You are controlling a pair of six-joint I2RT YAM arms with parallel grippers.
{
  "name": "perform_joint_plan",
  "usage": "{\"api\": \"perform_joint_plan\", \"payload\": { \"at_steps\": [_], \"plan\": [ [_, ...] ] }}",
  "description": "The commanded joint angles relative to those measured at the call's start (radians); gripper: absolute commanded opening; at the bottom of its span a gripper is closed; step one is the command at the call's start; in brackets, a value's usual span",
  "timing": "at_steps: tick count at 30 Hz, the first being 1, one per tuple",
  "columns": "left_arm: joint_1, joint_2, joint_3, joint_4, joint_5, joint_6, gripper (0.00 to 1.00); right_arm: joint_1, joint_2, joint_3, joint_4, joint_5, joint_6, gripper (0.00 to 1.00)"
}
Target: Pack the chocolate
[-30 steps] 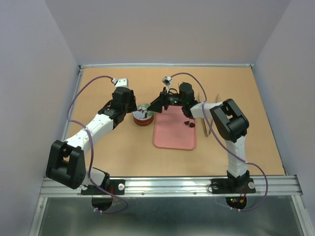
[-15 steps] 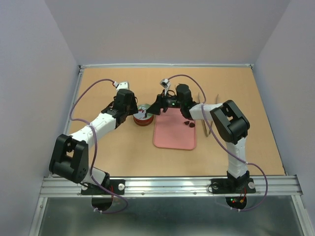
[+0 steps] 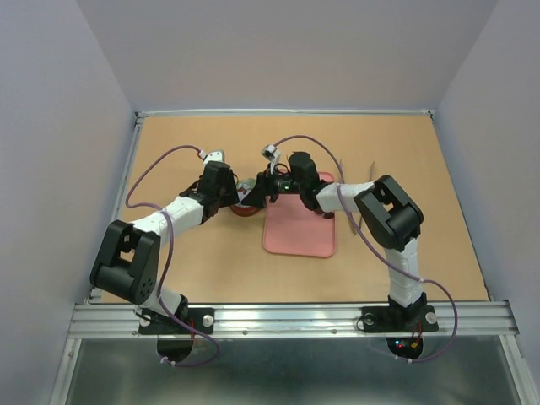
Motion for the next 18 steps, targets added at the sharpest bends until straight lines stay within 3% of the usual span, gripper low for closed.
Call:
{"api": "perform_joint_plan", "payload": {
  "at_steps": [1, 18],
  "plan": [
    [-0.004, 0.003, -0.037, 0.037, 0.008, -0.020, 0.56, 0.017, -0.058, -0.026, 0.016, 0.025, 0.002, 0.79],
    [-0.023, 0.016, -0.108, 0.066, 0.033, -0.046, 0.55, 0.059, -0.021, -0.064, -0.098, 0.113, 0.008, 0.78]
  ]
}}
